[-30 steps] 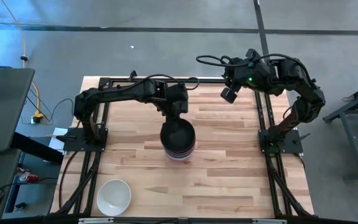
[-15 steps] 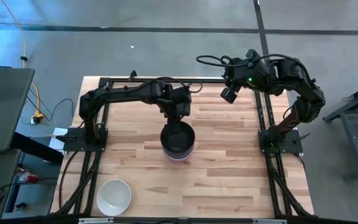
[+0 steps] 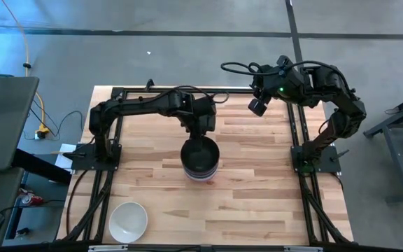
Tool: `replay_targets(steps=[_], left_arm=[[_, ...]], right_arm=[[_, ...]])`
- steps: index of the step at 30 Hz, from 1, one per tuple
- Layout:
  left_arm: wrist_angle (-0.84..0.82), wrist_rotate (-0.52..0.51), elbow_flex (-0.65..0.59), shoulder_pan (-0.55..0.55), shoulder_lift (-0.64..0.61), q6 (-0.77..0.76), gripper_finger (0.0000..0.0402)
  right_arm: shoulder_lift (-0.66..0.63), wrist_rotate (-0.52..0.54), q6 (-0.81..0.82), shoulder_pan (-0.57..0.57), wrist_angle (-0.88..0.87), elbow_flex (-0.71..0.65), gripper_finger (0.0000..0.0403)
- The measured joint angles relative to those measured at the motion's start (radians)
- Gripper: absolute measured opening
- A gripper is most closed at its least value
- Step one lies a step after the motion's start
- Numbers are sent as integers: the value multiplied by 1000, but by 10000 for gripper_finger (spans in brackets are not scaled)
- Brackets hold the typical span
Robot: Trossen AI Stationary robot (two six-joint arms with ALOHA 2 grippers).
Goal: Nest bowls inside each other
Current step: Stack the white bowl on the black bowl
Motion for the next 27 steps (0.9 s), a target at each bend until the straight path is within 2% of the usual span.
replay_targets(steps=[6,12,18,22,27], left_arm=[[-119,18,144,1,-2,33,191],[-417,19,287,-19,-9,41,185],[-405,132,241,-94,-132,-1,166],[-408,112,165,-170,-209,-40,154],[-408,45,15,-274,-317,-160,142]], right_arm=[[0,0,0,0,-1,0,140],[0,-11,0,0,-19,0,140],[1,-49,-23,0,-19,0,140],[1,-50,-27,0,-19,0,140],[1,-53,-27,0,-19,0,140]])
